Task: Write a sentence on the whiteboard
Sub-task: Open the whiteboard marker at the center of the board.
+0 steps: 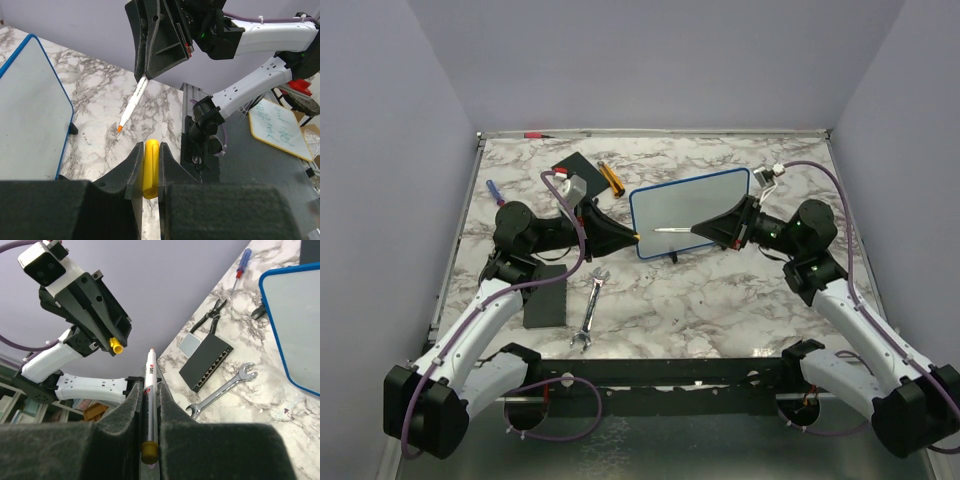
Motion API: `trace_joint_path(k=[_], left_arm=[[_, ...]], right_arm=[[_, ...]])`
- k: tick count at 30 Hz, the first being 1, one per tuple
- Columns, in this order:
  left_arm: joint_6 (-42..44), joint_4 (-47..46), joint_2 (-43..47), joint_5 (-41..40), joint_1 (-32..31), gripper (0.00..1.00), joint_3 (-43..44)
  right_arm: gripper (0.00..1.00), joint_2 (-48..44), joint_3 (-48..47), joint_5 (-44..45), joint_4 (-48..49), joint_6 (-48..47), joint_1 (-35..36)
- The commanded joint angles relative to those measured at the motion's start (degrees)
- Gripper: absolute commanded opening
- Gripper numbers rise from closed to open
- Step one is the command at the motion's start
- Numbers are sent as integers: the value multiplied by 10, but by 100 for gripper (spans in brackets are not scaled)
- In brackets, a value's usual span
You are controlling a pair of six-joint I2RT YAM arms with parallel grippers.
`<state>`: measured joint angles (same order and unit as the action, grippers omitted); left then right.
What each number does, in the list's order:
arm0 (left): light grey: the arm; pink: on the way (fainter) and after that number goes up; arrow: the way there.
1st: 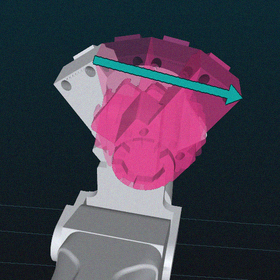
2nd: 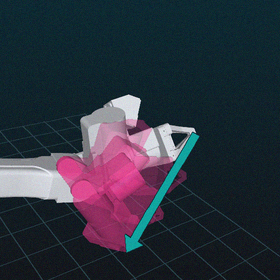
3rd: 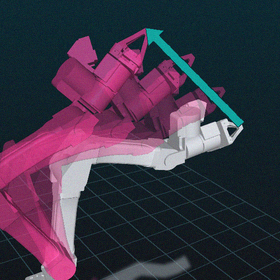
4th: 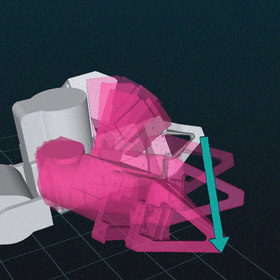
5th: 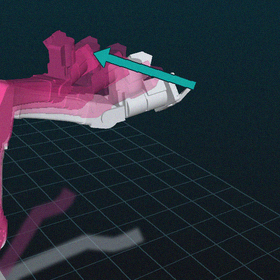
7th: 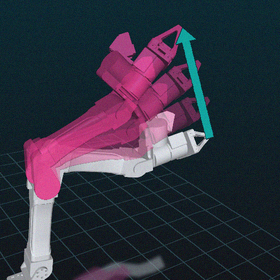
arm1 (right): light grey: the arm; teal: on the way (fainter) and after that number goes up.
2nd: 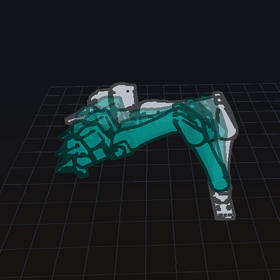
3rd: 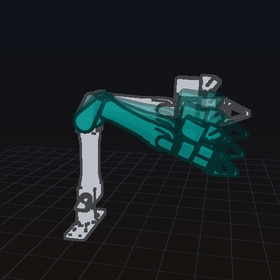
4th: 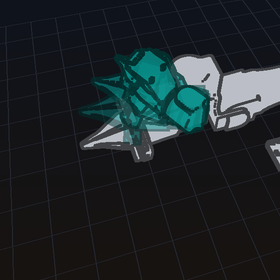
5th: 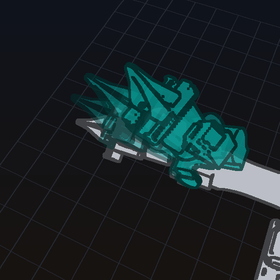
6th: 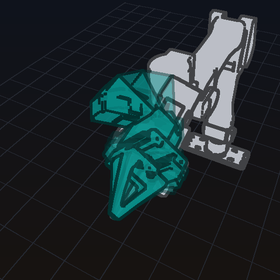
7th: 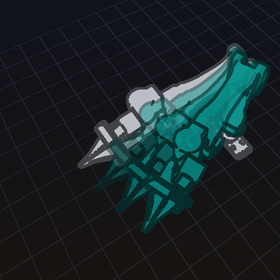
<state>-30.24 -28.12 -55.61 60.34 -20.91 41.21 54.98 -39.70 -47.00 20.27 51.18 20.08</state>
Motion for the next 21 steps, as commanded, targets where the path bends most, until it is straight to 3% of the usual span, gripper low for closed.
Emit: trace_joint_path(k=[1,5,8,16,21], left_arm=[[65,45,10,-49,0,0,-10],[191,221,9,-192,-21,0,14],[231,290,12,-307,-73,0,19],[180,309,-33,-495,-254,0,8],[148,249,-93,-582,-357,0,-22]], right_arm=[[0,-36,-18,42,-60,-47,-7],[1,-74,-24,117,-136,-121,-7],[0,-105,-21,179,-184,-175,-7],[1,-165,16,274,-223,-242,-7],[1,-174,26,281,-226,-249,-7]])
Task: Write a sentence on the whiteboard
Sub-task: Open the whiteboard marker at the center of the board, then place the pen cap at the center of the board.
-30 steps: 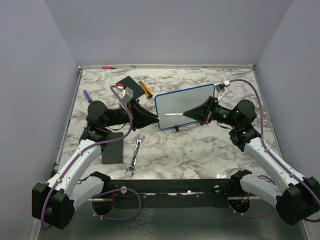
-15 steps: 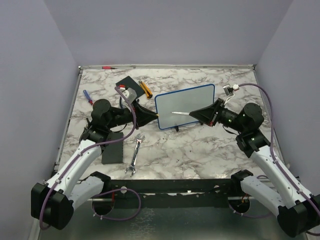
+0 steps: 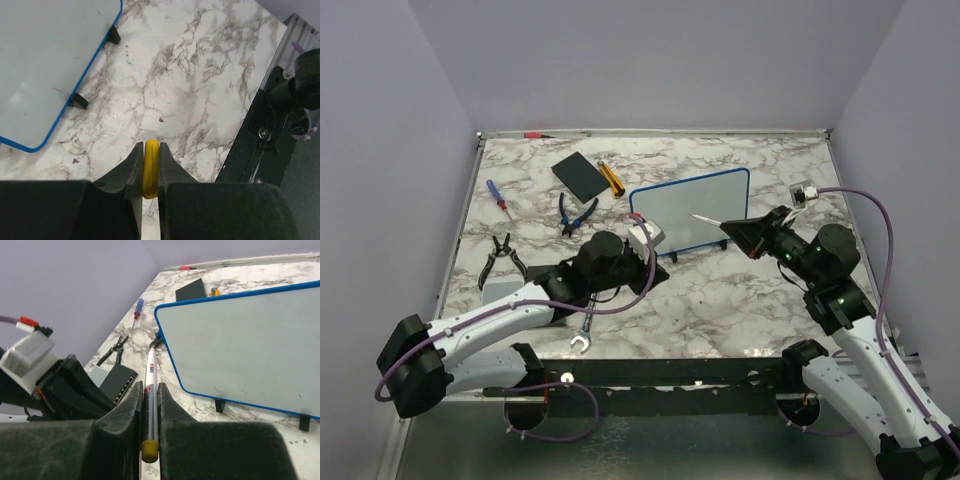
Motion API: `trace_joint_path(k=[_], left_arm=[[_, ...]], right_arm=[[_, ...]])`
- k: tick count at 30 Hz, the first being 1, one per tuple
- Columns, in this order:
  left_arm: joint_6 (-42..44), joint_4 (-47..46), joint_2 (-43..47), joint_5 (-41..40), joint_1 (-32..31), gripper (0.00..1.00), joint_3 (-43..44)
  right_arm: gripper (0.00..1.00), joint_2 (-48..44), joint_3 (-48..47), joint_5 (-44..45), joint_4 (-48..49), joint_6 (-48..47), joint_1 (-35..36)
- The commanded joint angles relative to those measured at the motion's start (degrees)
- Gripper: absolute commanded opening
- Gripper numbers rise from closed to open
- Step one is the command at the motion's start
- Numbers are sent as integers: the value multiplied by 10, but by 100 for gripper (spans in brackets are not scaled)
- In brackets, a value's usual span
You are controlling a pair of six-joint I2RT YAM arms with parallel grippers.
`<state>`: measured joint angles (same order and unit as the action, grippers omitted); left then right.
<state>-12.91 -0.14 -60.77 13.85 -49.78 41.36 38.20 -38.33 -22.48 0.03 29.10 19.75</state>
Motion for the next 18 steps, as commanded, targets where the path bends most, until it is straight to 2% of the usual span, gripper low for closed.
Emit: trace_joint_path(k=[1,3,8,18], left_arm=[[-28,-41,-54,-132,-89,0,-26],[-41,-77,-76,-156,-115,0,-38],[-62,-159,-140,-156,-147,0,-63],[-43,-193,-247,-224,-161,0,-83]], right_arm=[[1,-8,14,37,-25,-28,-3],[1,-12,17,46,-30,-27,-4],[1,-19,21,47,-44,-24,-4],[0,-42,28,61,-60,-19,-3]])
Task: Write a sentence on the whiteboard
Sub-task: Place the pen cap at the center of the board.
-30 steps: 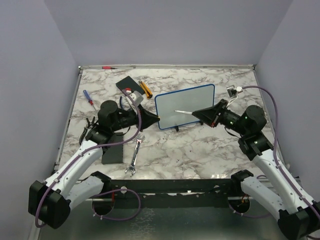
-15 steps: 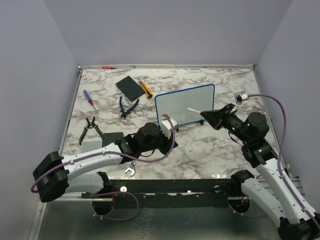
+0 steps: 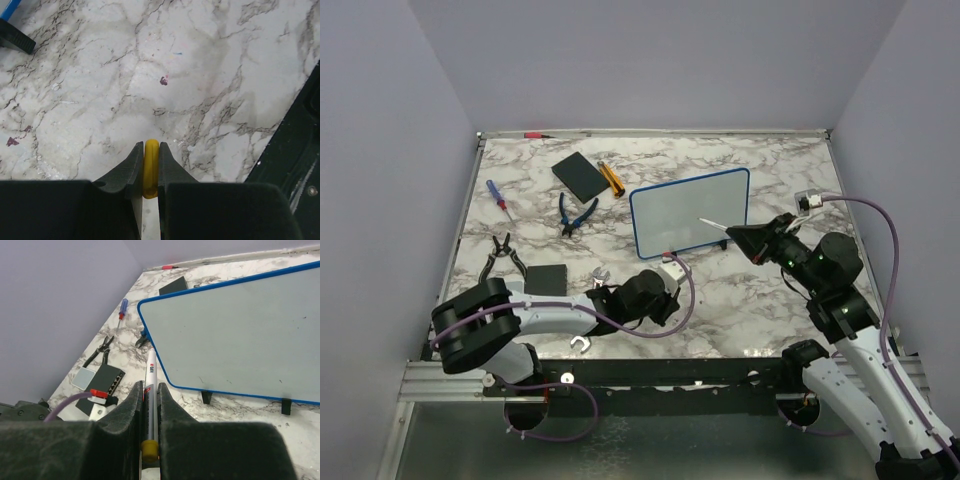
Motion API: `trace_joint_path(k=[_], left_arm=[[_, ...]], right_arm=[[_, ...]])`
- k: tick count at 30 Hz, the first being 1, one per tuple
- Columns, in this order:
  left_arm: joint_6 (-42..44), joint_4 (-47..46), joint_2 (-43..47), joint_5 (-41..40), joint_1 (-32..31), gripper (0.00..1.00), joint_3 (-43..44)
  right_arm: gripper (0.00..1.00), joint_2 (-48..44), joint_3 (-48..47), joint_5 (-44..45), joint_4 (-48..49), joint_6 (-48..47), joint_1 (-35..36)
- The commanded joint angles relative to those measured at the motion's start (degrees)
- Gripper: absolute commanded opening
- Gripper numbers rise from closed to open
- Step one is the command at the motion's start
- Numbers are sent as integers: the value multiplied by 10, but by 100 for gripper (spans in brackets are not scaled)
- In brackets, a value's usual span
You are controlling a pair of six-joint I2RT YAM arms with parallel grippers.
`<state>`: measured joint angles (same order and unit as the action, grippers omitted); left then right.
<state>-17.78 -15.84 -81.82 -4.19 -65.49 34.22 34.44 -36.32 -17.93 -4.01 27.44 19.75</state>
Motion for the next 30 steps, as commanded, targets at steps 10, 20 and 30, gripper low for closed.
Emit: trace_joint_path(k=[10,20,30], left_arm=[[-11,-54,-93,-59,-9,7,-20],[-3,-55,-116,-70,-10,25,-18],[-11,-45,-84,-81,-10,64,-16]], right_arm=[[1,-5,11,27,-45,-1,-3],[1,-10,4,44,-62,-5,-3],[1,-12,-1,59,-76,-16,-4]])
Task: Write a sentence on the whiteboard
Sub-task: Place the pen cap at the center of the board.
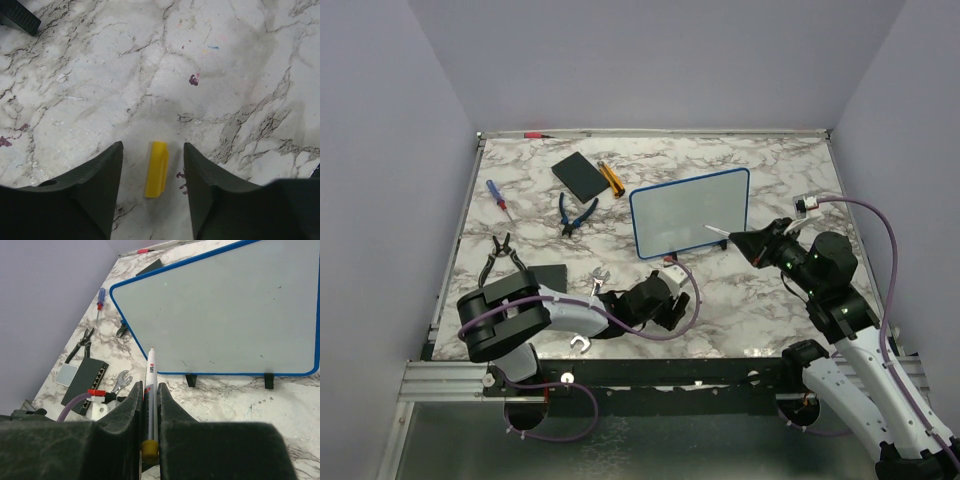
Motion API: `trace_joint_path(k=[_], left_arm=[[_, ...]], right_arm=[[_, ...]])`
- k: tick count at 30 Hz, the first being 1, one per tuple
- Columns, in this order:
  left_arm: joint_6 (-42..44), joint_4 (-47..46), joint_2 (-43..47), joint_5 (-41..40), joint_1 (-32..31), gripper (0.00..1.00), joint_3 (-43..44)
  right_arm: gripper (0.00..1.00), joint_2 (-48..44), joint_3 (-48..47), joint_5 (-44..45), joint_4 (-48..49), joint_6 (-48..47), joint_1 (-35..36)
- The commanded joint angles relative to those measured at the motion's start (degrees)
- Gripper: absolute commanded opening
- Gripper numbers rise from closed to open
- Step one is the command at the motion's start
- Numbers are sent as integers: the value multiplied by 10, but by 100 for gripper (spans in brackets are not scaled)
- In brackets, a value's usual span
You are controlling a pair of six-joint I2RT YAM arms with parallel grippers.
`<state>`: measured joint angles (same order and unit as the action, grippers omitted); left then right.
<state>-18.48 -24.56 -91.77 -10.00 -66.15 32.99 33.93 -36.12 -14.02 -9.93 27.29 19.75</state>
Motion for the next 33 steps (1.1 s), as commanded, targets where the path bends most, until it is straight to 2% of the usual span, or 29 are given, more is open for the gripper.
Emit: trace_joint_path(k=[1,5,13,20,23,33], left_arm=[[-4,48,23,-29,-3,68,-2],[-4,79,51,-37,5,77,10],[0,160,131,48,47,78,57],[16,240,197,178,145,79,116],[47,284,213,197,175,79,155],[108,370,194,309,300,79,289]], right_arm=[[1,-7,-5,20,-19,-17,-3],[1,-11,-10,27,-29,-26,-3],[1,-31,-8,29,-36,-36,-4],[1,-53,-7,24,-40,-33,-4],[1,-56,-7,8,-38,-40,-3],[1,-81,-1,7,-26,-40,-3]])
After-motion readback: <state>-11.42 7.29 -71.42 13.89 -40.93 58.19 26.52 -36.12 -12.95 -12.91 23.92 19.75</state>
